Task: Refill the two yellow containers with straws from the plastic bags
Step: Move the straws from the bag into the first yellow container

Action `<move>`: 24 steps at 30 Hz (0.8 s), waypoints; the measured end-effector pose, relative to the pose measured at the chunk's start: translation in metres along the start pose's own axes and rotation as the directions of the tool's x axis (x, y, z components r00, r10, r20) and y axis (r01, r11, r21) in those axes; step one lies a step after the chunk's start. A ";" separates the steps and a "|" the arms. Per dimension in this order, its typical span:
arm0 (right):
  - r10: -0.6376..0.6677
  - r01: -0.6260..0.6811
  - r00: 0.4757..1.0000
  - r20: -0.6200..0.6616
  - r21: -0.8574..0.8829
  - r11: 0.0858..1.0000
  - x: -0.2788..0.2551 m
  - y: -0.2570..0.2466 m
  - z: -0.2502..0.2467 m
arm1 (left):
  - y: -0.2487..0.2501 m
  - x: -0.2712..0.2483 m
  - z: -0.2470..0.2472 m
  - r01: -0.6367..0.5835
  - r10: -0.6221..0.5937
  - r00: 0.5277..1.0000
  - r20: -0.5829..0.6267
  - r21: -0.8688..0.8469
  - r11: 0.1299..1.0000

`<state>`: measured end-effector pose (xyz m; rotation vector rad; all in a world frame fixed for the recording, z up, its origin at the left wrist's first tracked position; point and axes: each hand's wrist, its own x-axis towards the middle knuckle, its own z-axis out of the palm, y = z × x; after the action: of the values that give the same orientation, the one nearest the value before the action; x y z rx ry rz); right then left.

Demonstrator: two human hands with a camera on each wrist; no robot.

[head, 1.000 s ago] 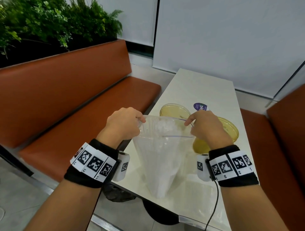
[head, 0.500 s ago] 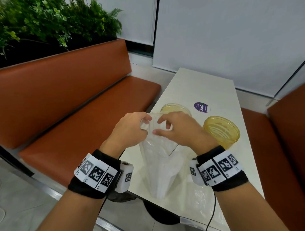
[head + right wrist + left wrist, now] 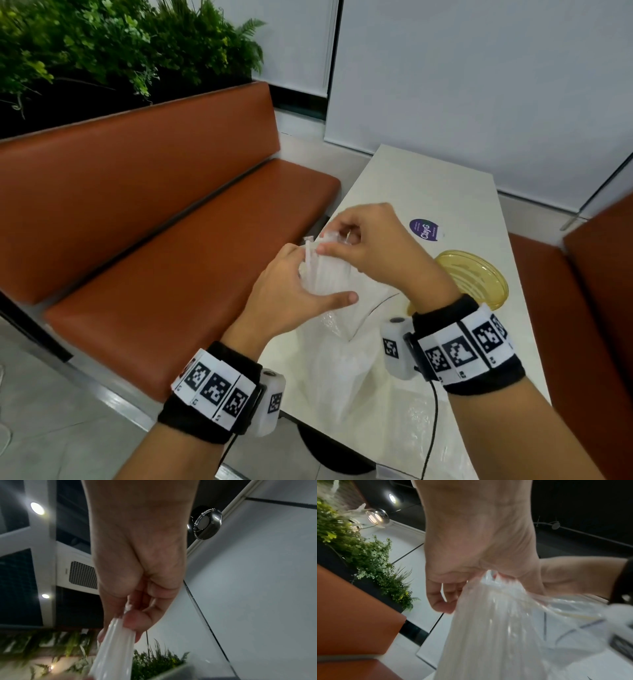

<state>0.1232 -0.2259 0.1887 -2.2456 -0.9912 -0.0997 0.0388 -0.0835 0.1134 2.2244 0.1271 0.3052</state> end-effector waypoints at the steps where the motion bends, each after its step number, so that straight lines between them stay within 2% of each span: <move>1: -0.023 0.023 1.000 -0.002 0.031 0.999 0.004 -0.007 -0.003 | 0.000 0.001 0.004 -0.003 0.002 1.000 -0.026 -0.039 0.999; 5: -0.055 0.054 0.998 0.005 0.133 0.990 0.014 -0.018 0.002 | -0.005 0.006 0.018 -0.005 -0.033 0.991 -0.128 -0.283 0.959; 7: -0.038 0.049 0.998 -0.053 0.231 0.972 0.014 -0.015 0.012 | -0.007 0.007 0.023 -0.010 -0.057 0.982 -0.179 -0.353 0.935; 9: 0.039 0.006 0.993 -0.113 0.369 0.929 0.012 -0.011 0.024 | -0.010 0.010 0.027 -0.015 -0.086 0.969 -0.230 -0.404 0.915; 12: 0.207 -0.116 0.970 -0.123 0.516 0.849 0.006 -0.003 0.045 | -0.009 0.011 0.026 -0.004 -0.113 0.969 -0.220 -0.470 0.883; 14: 0.237 -0.186 0.971 -0.028 0.531 0.827 0.001 0.000 0.058 | -0.012 0.013 0.026 -0.008 -0.086 0.978 -0.188 -0.450 0.893; 16: 0.205 -0.210 0.977 0.066 0.495 0.843 -0.003 0.001 0.070 | -0.014 0.012 0.027 0.013 -0.086 0.982 -0.170 -0.392 0.920; 20: 0.200 -0.186 0.980 0.013 0.434 0.881 0.002 -0.001 0.086 | -0.022 0.014 0.025 -0.018 -0.073 0.970 -0.231 -0.367 0.930; 24: 0.168 -0.143 0.986 -0.010 0.478 0.867 0.007 -0.006 0.086 | -0.028 0.014 0.012 -0.042 0.000 0.992 -0.128 -0.326 0.944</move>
<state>0.1079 -0.1660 0.1280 -1.8446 -0.7072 0.1451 0.0560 -0.0720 0.0871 1.8761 0.1119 0.4462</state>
